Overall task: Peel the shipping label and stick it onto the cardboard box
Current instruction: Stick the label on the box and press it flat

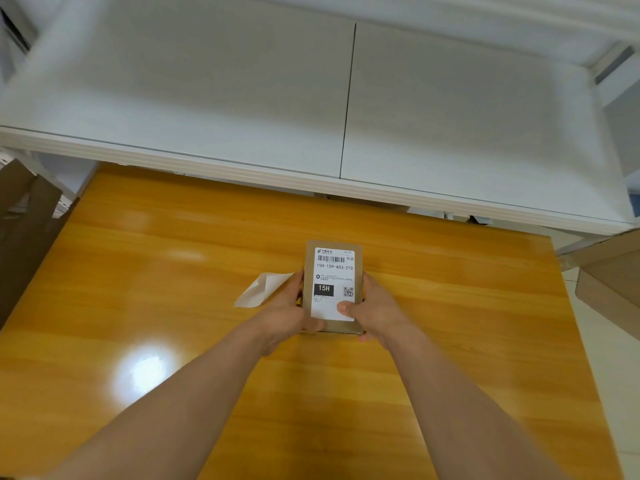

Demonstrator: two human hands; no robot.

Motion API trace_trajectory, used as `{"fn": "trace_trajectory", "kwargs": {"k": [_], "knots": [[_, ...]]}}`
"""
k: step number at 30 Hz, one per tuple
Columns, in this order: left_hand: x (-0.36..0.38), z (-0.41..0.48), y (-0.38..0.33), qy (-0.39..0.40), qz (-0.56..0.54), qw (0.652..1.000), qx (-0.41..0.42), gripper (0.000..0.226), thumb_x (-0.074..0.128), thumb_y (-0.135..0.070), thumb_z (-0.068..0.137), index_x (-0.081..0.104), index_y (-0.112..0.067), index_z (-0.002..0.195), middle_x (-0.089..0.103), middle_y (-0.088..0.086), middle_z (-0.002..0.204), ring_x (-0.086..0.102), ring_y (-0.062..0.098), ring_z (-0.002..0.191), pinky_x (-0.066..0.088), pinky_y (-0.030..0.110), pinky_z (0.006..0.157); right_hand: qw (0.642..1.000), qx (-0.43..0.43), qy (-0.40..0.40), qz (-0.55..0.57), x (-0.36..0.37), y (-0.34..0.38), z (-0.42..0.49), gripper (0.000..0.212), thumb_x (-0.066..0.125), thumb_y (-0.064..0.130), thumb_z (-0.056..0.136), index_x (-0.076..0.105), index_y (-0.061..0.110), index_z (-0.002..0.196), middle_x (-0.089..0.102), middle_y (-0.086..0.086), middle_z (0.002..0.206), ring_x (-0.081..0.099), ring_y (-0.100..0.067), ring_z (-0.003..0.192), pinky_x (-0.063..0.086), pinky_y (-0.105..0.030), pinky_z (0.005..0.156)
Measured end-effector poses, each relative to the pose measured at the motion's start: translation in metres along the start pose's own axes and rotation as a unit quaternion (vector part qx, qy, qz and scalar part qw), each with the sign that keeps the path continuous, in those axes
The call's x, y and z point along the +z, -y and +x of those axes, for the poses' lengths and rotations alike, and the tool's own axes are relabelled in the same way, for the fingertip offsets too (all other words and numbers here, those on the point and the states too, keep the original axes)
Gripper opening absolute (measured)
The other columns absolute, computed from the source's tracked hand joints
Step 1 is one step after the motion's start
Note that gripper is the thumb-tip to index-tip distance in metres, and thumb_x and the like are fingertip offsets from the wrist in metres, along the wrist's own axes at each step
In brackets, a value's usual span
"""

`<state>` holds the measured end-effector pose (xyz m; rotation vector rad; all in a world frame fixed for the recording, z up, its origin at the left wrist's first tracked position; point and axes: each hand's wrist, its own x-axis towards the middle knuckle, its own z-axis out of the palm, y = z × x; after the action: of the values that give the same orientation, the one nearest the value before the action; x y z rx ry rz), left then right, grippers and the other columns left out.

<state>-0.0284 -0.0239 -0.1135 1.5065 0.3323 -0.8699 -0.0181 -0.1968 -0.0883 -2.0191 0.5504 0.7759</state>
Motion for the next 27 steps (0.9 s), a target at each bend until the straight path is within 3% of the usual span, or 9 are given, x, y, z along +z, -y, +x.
{"fn": "trace_trajectory", "kwargs": {"k": [3,7,13,16,18,20,23,25,27], "knots": [[0.014,0.001,0.004,-0.049,-0.007,0.998,0.029,0.096,0.084,0.0,0.068,0.036,-0.037,0.143,0.067,-0.016,0.124,0.061,0.008,0.116,0.052,0.024,0.086,1.0,-0.017,-0.003,0.016,0.001,-0.003,-0.002,0.065,0.072,0.017,0.088,0.039,0.035,0.141,0.061,0.01,0.119,0.061,-0.021,0.105,0.06,-0.046,0.078],[0.021,0.006,0.005,-0.084,-0.013,0.996,0.039,0.091,0.081,-0.001,0.064,0.043,-0.034,0.14,0.072,-0.012,0.118,0.066,0.013,0.111,0.057,0.039,0.093,0.998,-0.048,-0.006,0.044,0.007,-0.014,-0.005,0.072,0.076,0.019,0.084,0.038,0.029,0.144,0.064,0.006,0.124,0.061,-0.009,0.096,0.051,-0.03,0.077],[0.013,0.005,0.0,-0.065,-0.003,0.998,0.005,0.082,0.066,0.01,0.08,0.042,-0.038,0.142,0.067,-0.01,0.125,0.058,0.018,0.119,0.05,0.038,0.101,0.997,-0.011,0.041,0.066,-0.002,-0.021,-0.005,0.067,0.067,0.016,0.092,0.034,0.042,0.145,0.065,0.002,0.122,0.062,-0.022,0.111,0.058,-0.048,0.085],[0.007,0.003,-0.006,-0.051,-0.031,0.998,-0.035,0.074,0.059,0.003,0.091,0.035,-0.039,0.147,0.062,-0.008,0.13,0.055,0.022,0.121,0.047,0.042,0.101,0.997,0.002,0.052,0.061,-0.009,-0.016,-0.003,0.06,0.06,0.022,0.097,0.034,0.039,0.148,0.06,-0.001,0.132,0.059,-0.024,0.115,0.057,-0.052,0.089],[0.004,0.003,-0.013,-0.068,-0.045,0.996,-0.047,0.065,0.058,-0.01,0.096,0.032,-0.03,0.152,0.058,-0.005,0.134,0.052,0.018,0.117,0.045,0.042,0.099,0.998,0.002,0.041,0.046,-0.014,-0.009,-0.003,0.049,0.056,0.032,0.099,0.04,0.034,0.146,0.058,0.001,0.136,0.058,-0.024,0.114,0.055,-0.049,0.09],[0.002,0.005,-0.019,-0.098,-0.025,0.994,-0.046,0.06,0.063,-0.024,0.096,0.036,-0.015,0.149,0.055,-0.004,0.132,0.047,0.015,0.11,0.038,0.035,0.089,0.999,0.0,0.033,0.026,-0.015,-0.003,-0.003,0.046,0.056,0.039,0.098,0.047,0.028,0.141,0.06,0.0,0.132,0.057,-0.023,0.108,0.052,-0.04,0.08],[0.005,0.012,-0.025,-0.143,0.017,0.989,-0.034,0.072,0.072,-0.034,0.088,0.038,-0.005,0.144,0.058,0.003,0.138,0.053,0.019,0.106,0.04,0.033,0.085,1.0,-0.019,0.003,0.009,-0.01,-0.001,-0.001,0.043,0.059,0.039,0.096,0.054,0.021,0.135,0.065,-0.001,0.125,0.058,-0.019,0.095,0.045,-0.027,0.064],[0.007,0.011,-0.028,-0.173,0.057,0.983,-0.03,0.075,0.072,-0.035,0.088,0.035,-0.005,0.145,0.056,0.008,0.139,0.055,0.024,0.11,0.043,0.034,0.085,0.999,-0.024,-0.021,-0.008,-0.007,-0.002,-0.001,0.045,0.059,0.04,0.096,0.054,0.019,0.135,0.065,0.0,0.117,0.059,-0.02,0.095,0.048,-0.03,0.072],[0.01,0.009,-0.029,-0.191,0.106,0.975,-0.027,0.074,0.07,-0.034,0.089,0.033,-0.005,0.146,0.055,0.011,0.14,0.056,0.029,0.12,0.043,0.033,0.083,0.998,-0.026,-0.05,-0.038,-0.006,-0.004,-0.001,0.048,0.056,0.041,0.096,0.052,0.016,0.136,0.065,-0.004,0.121,0.061,-0.024,0.103,0.052,-0.037,0.085]]}}
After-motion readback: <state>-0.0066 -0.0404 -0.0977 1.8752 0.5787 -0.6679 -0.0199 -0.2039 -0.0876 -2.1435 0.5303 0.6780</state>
